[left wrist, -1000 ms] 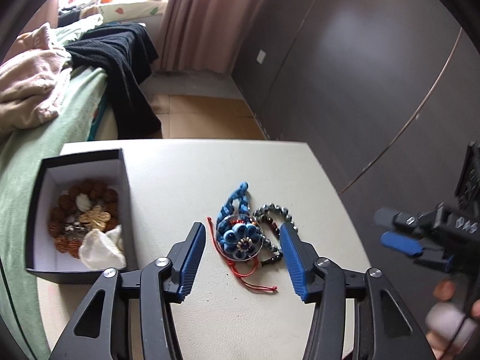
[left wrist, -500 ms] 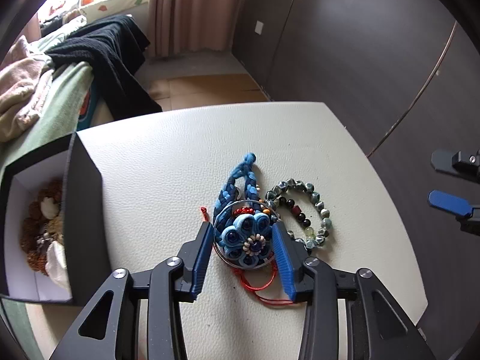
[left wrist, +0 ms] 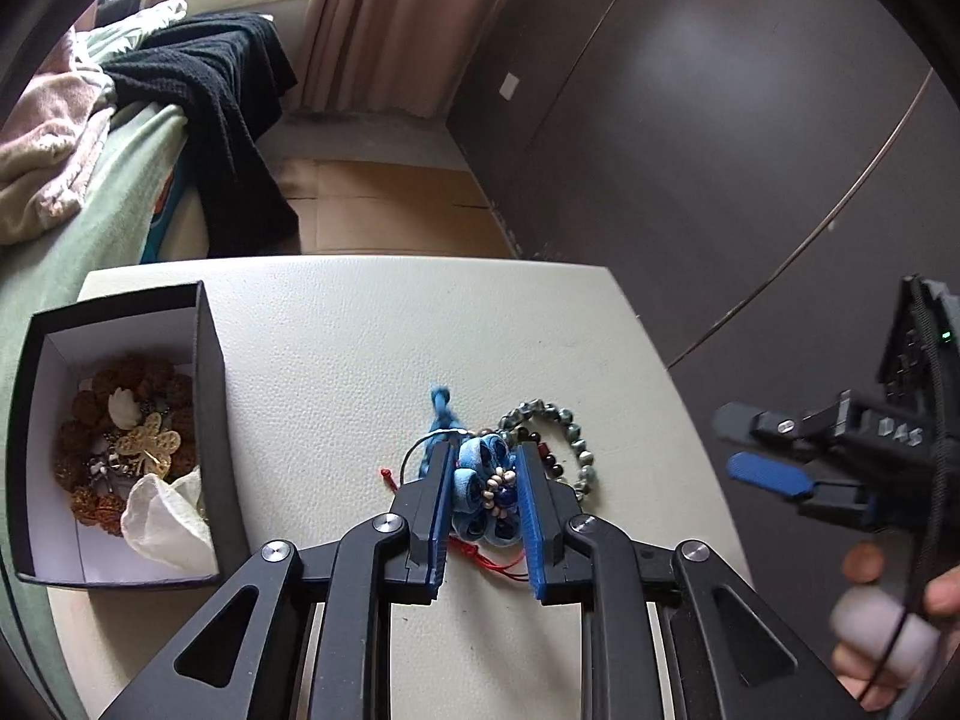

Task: Organize jewelry
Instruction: 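Grasp the blue flower tassel pendant with the left gripper, then drop the blue pendant into the box with the left gripper while the right gripper grasps the grey-green bead bracelet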

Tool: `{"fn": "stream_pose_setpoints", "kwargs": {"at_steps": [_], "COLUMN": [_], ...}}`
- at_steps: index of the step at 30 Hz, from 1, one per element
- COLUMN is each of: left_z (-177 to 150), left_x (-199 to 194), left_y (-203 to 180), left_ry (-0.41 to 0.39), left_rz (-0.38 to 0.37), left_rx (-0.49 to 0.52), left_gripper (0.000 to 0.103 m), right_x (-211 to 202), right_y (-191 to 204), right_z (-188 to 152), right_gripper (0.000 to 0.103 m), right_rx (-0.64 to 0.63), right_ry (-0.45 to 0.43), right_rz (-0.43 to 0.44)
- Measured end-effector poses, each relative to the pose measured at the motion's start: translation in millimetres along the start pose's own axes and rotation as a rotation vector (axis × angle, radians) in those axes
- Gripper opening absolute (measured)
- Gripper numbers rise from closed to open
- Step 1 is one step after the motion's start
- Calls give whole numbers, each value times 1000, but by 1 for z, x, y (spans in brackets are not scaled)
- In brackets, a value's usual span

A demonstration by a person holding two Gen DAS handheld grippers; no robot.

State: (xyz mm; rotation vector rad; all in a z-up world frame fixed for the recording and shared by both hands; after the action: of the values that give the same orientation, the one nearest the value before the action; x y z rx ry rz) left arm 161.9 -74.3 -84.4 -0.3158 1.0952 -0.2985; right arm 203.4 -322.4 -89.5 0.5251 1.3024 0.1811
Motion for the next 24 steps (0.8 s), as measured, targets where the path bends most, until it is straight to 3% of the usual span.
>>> {"fn": "stream_pose_setpoints", "kwargs": {"at_steps": [6, 10, 14, 18, 24], "left_z": [2, 4, 6, 8, 8], "left_x": [-21, -34, -48, -58, -71], "left_y": [3, 10, 20, 29, 42], "left_ry": [-17, -40, -72, -89, -114], "left_rz": [-92, -99, -110, -117, -127], "left_rx": [-24, -35, -52, -68, -97], "left_gripper": [21, 21, 21, 21, 21], "right_x": [18, 29, 38, 54, 76], "right_y": [21, 35, 38, 36, 43], "right_z": [-10, -16, -15, -9, -4], "right_gripper": [63, 60, 48, 37, 27], "right_rx": [-70, -106, -105, -95, -118], "right_ry": [49, 56, 53, 47, 53], "right_rz": [22, 2, -33, -121, -205]}}
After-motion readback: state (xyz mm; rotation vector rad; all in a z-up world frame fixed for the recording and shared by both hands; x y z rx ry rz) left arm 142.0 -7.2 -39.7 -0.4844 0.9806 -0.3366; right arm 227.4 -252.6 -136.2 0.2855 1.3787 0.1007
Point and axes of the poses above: each gripper's, at about its wrist camera, not at the fingertips, and x roughly the way its jaws point, y to its left, z to its top, the point moved 2 cm from there along x, roughly the way its jaws point, and after that the axes turned 9 degrees about y, right-handed, at the moved point
